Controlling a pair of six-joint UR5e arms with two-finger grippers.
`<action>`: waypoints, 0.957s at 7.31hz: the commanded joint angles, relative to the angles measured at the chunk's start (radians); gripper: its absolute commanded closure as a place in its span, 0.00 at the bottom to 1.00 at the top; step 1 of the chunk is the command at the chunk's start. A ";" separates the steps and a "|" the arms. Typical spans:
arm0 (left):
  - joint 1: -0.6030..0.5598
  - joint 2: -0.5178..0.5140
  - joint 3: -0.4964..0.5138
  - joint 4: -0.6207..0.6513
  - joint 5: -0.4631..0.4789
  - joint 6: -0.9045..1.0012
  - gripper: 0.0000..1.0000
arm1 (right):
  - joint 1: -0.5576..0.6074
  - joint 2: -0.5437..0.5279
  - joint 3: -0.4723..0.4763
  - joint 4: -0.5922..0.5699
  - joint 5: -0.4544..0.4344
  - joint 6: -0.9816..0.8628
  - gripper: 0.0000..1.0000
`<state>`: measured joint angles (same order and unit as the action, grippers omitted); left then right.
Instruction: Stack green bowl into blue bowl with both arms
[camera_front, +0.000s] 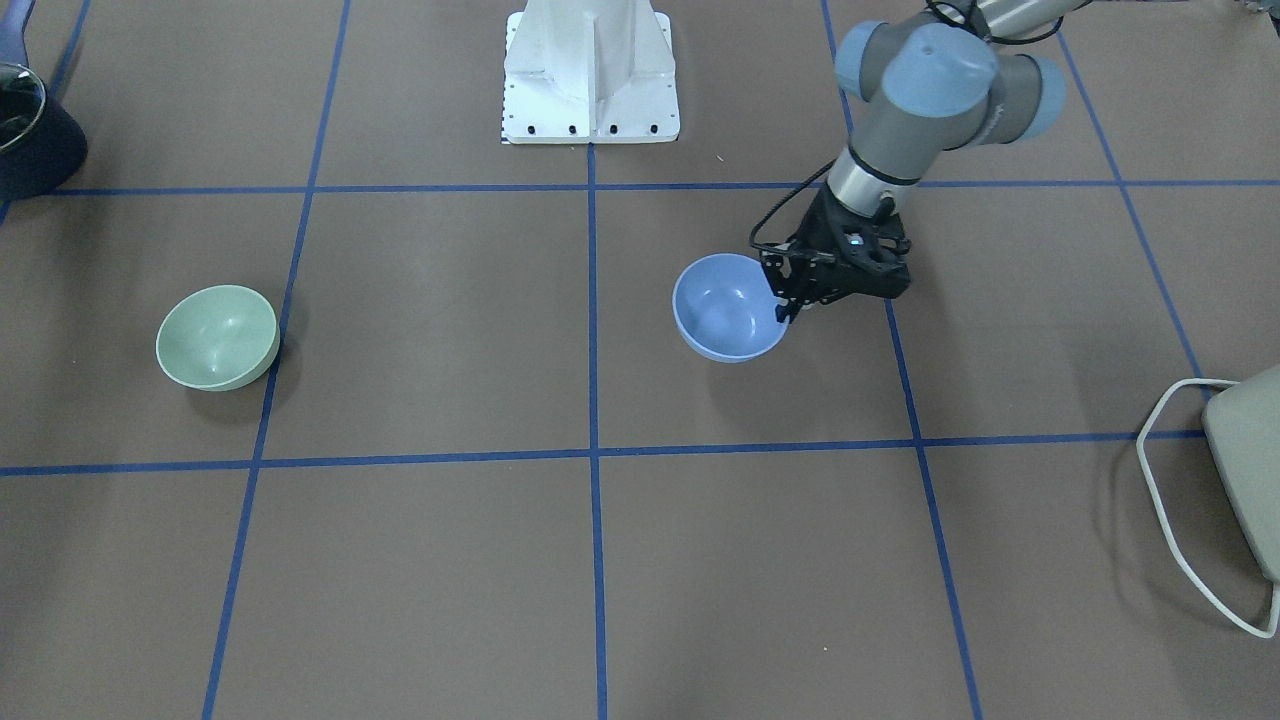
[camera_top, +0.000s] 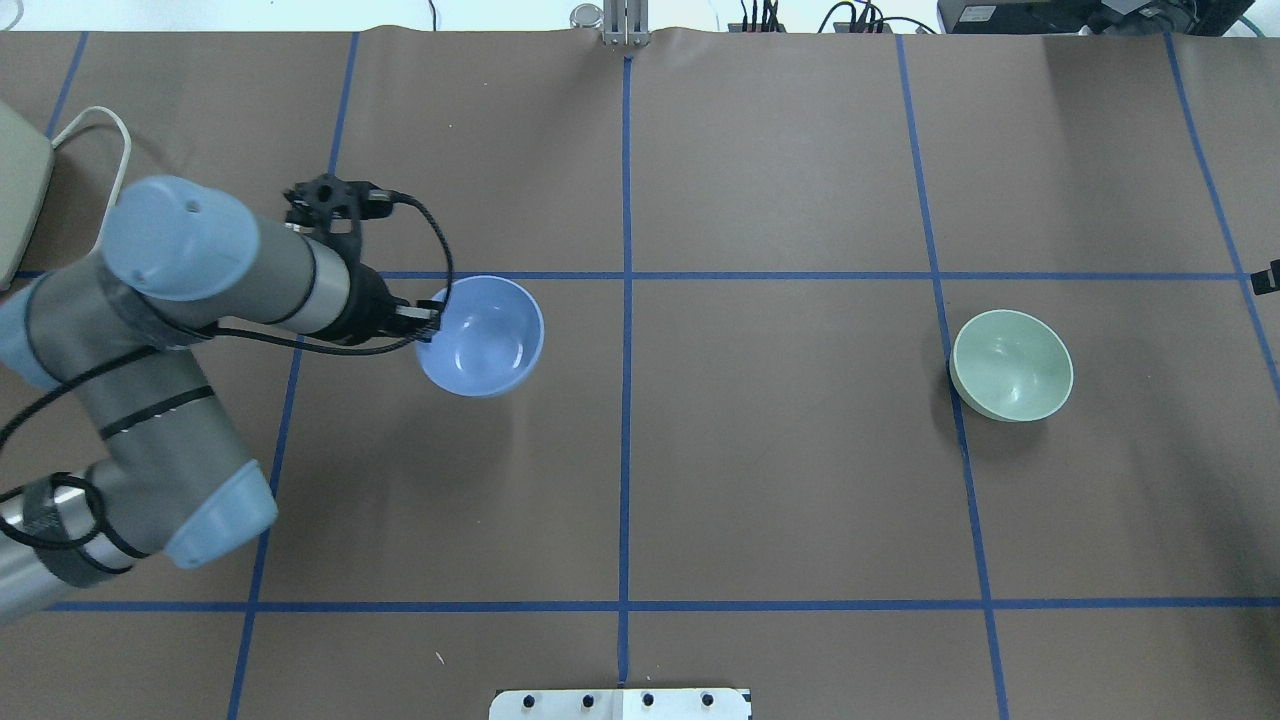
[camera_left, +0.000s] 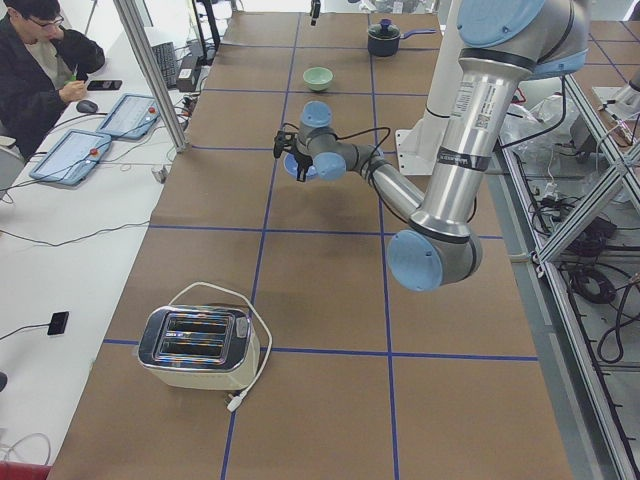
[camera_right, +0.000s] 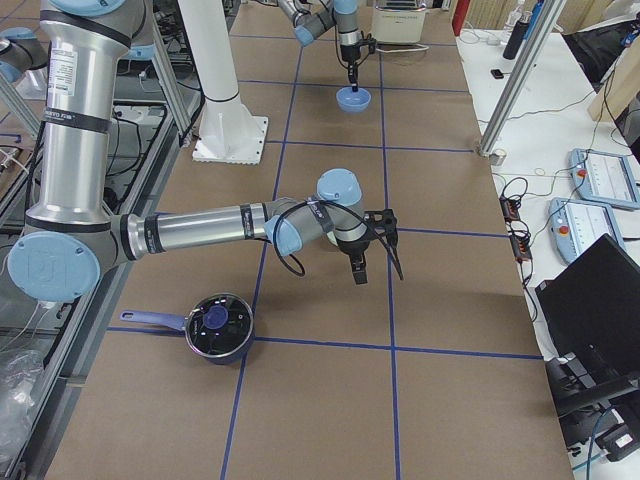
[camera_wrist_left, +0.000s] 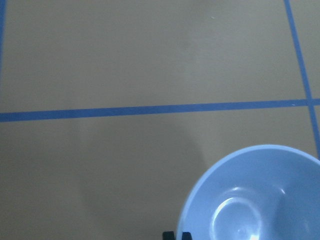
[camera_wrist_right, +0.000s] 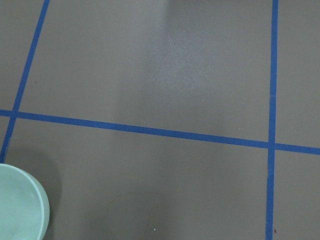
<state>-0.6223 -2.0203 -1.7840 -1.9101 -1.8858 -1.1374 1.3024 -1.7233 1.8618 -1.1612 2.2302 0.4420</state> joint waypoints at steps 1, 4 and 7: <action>0.120 -0.190 0.159 0.026 0.136 -0.076 1.00 | 0.000 0.004 -0.004 0.000 -0.001 0.001 0.00; 0.161 -0.212 0.187 0.026 0.166 -0.073 1.00 | 0.000 0.004 -0.004 0.000 0.000 0.003 0.00; 0.161 -0.207 0.189 0.026 0.169 -0.071 0.24 | 0.000 0.004 -0.004 0.000 0.000 0.003 0.00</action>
<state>-0.4623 -2.2284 -1.5960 -1.8837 -1.7182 -1.2094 1.3024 -1.7196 1.8576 -1.1612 2.2297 0.4448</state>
